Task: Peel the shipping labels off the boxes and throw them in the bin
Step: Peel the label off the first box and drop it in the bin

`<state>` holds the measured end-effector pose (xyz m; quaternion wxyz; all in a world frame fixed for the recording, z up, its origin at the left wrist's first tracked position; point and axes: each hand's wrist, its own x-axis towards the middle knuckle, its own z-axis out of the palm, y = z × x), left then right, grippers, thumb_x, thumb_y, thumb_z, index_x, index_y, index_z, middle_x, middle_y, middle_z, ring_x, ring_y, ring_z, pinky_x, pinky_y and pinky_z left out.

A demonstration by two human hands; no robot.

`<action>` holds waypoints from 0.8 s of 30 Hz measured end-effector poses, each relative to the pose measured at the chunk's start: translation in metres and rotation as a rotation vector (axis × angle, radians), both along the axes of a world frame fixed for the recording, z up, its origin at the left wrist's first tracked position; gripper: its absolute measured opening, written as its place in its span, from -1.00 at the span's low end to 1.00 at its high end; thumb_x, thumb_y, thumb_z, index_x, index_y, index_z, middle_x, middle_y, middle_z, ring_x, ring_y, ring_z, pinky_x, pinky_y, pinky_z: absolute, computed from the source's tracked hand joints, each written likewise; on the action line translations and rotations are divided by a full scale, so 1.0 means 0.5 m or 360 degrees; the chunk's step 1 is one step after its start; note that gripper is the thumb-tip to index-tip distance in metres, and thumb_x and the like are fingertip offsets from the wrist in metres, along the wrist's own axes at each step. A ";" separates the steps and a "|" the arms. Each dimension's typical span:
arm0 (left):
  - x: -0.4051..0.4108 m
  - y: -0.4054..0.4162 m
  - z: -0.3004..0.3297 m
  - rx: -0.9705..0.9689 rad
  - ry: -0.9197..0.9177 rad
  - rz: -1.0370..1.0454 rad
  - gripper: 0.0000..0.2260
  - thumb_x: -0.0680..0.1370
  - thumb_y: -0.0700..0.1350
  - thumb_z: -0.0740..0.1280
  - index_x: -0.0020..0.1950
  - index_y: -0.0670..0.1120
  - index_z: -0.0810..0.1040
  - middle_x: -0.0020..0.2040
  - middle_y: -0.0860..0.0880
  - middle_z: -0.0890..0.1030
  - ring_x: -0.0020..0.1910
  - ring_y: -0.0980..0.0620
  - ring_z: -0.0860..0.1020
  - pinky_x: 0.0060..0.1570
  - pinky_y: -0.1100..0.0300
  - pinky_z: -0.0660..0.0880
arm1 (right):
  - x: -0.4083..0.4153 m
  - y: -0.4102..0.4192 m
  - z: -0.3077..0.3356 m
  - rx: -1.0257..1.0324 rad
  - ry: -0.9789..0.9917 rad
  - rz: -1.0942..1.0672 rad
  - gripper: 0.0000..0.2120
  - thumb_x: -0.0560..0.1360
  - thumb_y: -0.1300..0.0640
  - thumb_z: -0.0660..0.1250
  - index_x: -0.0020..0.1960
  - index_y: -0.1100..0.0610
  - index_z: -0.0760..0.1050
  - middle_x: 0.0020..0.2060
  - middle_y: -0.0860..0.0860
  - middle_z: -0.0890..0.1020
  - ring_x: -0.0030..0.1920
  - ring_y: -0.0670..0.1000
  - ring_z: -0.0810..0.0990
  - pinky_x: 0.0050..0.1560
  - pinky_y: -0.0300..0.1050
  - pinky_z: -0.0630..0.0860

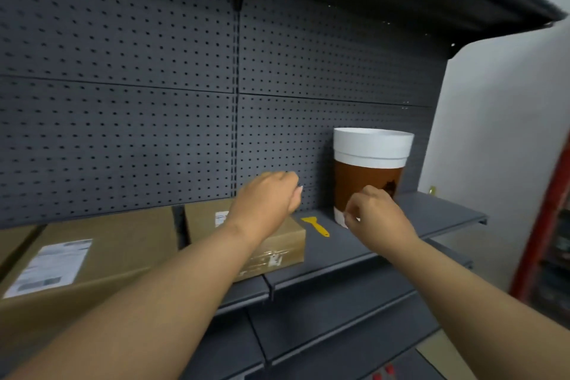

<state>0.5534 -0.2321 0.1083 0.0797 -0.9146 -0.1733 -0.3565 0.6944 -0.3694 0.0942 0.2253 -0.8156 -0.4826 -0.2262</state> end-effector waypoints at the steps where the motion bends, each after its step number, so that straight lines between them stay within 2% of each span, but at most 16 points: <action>1: 0.032 -0.010 0.008 0.0005 0.0004 -0.0018 -0.78 0.62 -0.04 0.10 -0.17 -0.12 0.34 -0.24 -0.09 0.45 -0.18 -0.13 0.45 -0.25 0.03 0.35 | 0.022 -0.013 0.002 0.0013 0.0013 -0.0020 -0.84 0.49 0.14 0.27 -0.06 0.17 0.60 -0.07 0.10 0.53 0.00 0.12 0.48 -0.07 -0.02 0.49; 3: 0.093 -0.023 0.022 0.0046 -0.0009 -0.0054 -0.77 0.62 -0.03 0.11 -0.13 -0.14 0.37 -0.18 -0.14 0.52 -0.14 -0.16 0.49 -0.27 0.04 0.31 | 0.065 -0.031 0.006 0.0046 0.0026 -0.0047 -0.83 0.49 0.12 0.27 -0.05 0.16 0.59 -0.06 0.10 0.53 0.01 0.12 0.48 -0.05 0.00 0.50; 6: 0.184 -0.030 0.044 0.0072 -0.0065 -0.0122 -0.78 0.61 -0.04 0.11 -0.16 -0.14 0.35 -0.15 -0.15 0.53 -0.13 -0.16 0.48 -0.28 0.06 0.27 | 0.131 -0.044 0.014 0.0091 -0.0002 -0.0069 -0.84 0.49 0.11 0.27 -0.06 0.16 0.58 -0.09 0.09 0.54 0.00 0.11 0.48 -0.06 -0.03 0.49; 9: 0.280 -0.021 0.073 0.0074 -0.0123 -0.0154 -0.78 0.60 -0.06 0.12 -0.12 -0.18 0.40 -0.14 -0.16 0.54 -0.13 -0.15 0.47 -0.28 0.06 0.28 | 0.206 -0.040 0.028 0.0135 -0.0005 -0.0076 -0.87 0.48 0.11 0.28 -0.11 0.14 0.57 -0.12 0.05 0.52 0.00 0.10 0.47 -0.11 -0.08 0.44; 13: 0.404 0.006 0.118 0.0144 -0.0278 -0.0236 -0.80 0.59 -0.08 0.14 -0.22 -0.12 0.31 -0.26 -0.08 0.46 -0.26 -0.06 0.38 -0.33 0.09 0.26 | 0.317 -0.008 0.061 0.0192 -0.0033 -0.0110 -0.86 0.48 0.10 0.27 -0.08 0.13 0.56 -0.09 0.05 0.52 0.04 0.07 0.45 -0.12 -0.13 0.38; 18: 0.561 0.063 0.183 0.0200 -0.0432 -0.0342 -0.75 0.60 -0.06 0.13 -0.25 -0.09 0.28 -0.33 -0.02 0.42 -0.30 -0.05 0.37 -0.35 0.11 0.25 | 0.457 0.052 0.117 0.0254 -0.0009 -0.0079 -0.86 0.51 0.08 0.25 -0.07 0.12 0.55 -0.06 0.01 0.51 0.11 0.04 0.45 -0.04 -0.13 0.42; 21: 0.650 0.099 0.215 0.0189 -0.0525 -0.0359 -0.73 0.61 -0.06 0.11 -0.27 -0.11 0.27 -0.44 0.07 0.27 -0.36 -0.06 0.34 -0.41 0.14 0.19 | 0.532 0.082 0.149 0.0393 0.0003 -0.0023 -0.88 0.51 0.09 0.25 -0.09 0.10 0.54 -0.12 -0.05 0.45 0.06 0.02 0.45 -0.05 -0.15 0.39; 24: 0.732 0.125 0.228 0.0179 -0.0524 -0.0336 -0.72 0.63 -0.06 0.07 -0.26 -0.11 0.26 -0.45 0.08 0.24 -0.42 -0.03 0.27 -0.50 0.15 0.06 | 0.600 0.110 0.165 0.0459 0.0014 0.0027 -0.88 0.50 0.09 0.25 -0.09 0.10 0.53 -0.13 -0.07 0.43 0.01 -0.02 0.43 -0.05 -0.14 0.37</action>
